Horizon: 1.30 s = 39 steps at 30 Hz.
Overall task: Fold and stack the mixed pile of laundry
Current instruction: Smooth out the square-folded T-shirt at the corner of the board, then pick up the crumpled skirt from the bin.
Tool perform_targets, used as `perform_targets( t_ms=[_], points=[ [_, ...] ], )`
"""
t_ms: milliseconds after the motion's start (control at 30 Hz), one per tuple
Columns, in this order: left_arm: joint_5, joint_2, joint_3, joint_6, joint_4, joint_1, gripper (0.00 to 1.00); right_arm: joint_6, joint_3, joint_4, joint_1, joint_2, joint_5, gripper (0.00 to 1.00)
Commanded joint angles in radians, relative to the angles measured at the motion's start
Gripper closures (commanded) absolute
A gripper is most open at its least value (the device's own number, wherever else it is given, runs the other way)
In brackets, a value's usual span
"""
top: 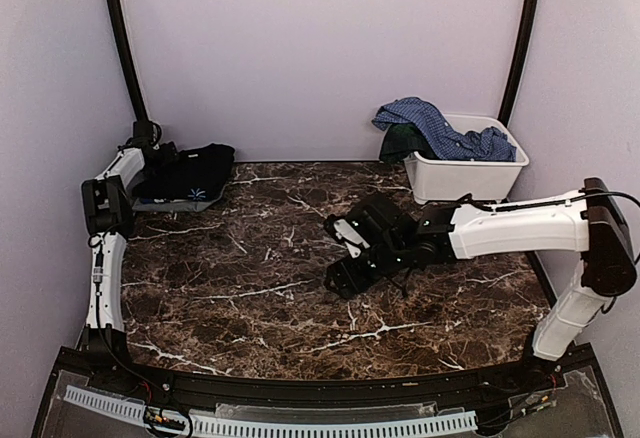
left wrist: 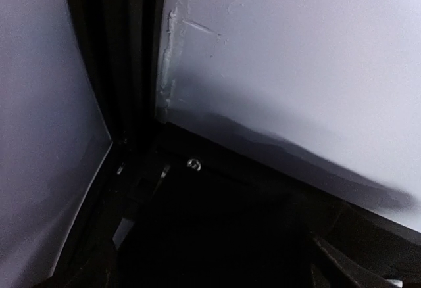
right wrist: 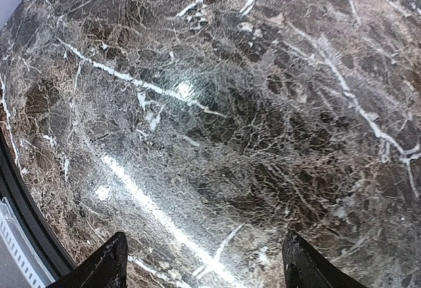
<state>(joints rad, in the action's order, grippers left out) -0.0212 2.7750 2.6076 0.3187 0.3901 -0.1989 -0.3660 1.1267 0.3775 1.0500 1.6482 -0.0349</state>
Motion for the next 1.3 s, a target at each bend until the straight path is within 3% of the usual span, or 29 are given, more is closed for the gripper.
perform_targets(
  t_ms=[0, 67, 100, 200, 367, 533, 700, 800, 1033, 1267],
  points=[
    [0.062, -0.242, -0.050, -0.010, 0.072, 0.005, 0.01, 0.004, 0.007, 0.006, -0.035, -0.141, -0.097, 0.19],
    [0.034, -0.313, -0.054, 0.003, 0.127, 0.007, 0.01, 0.011, 0.004, 0.023, -0.064, -0.201, -0.135, 0.04],
    [0.011, -0.353, -0.055, 0.011, 0.141, 0.006, 0.01, 0.019, 0.000, 0.027, -0.081, -0.233, -0.145, 0.02],
    [-0.064, -0.426, -0.060, 0.033, 0.208, 0.010, 0.01, 0.041, 0.001, 0.047, -0.172, -0.320, -0.171, 0.02],
    [-0.051, -0.585, -0.119, -0.005, 0.284, 0.085, 0.01, 0.075, 0.035, 0.046, -0.365, -0.471, -0.174, 0.01],
    [-0.066, -0.740, -0.220, -0.017, 0.360, 0.185, 0.01, 0.112, 0.123, -0.004, -0.576, -0.508, -0.070, 0.01],
    [-0.037, -0.857, -0.378, -0.099, 0.371, 0.350, 0.01, 0.201, 0.273, -0.023, -0.664, -0.368, -0.056, 0.02],
    [0.101, -0.919, -0.518, -0.171, 0.359, 0.454, 0.01, 0.240, 0.389, -0.006, -0.705, -0.233, 0.005, 0.01],
    [0.091, -1.035, -0.844, -0.150, 0.294, 0.488, 0.01, 0.338, 0.740, 0.169, -0.703, 0.144, 0.127, 0.01],
    [0.027, -1.133, -0.982, -0.106, 0.225, 0.487, 0.01, 0.404, 0.973, 0.250, -0.636, 0.443, -0.115, 0.02]
  ],
)
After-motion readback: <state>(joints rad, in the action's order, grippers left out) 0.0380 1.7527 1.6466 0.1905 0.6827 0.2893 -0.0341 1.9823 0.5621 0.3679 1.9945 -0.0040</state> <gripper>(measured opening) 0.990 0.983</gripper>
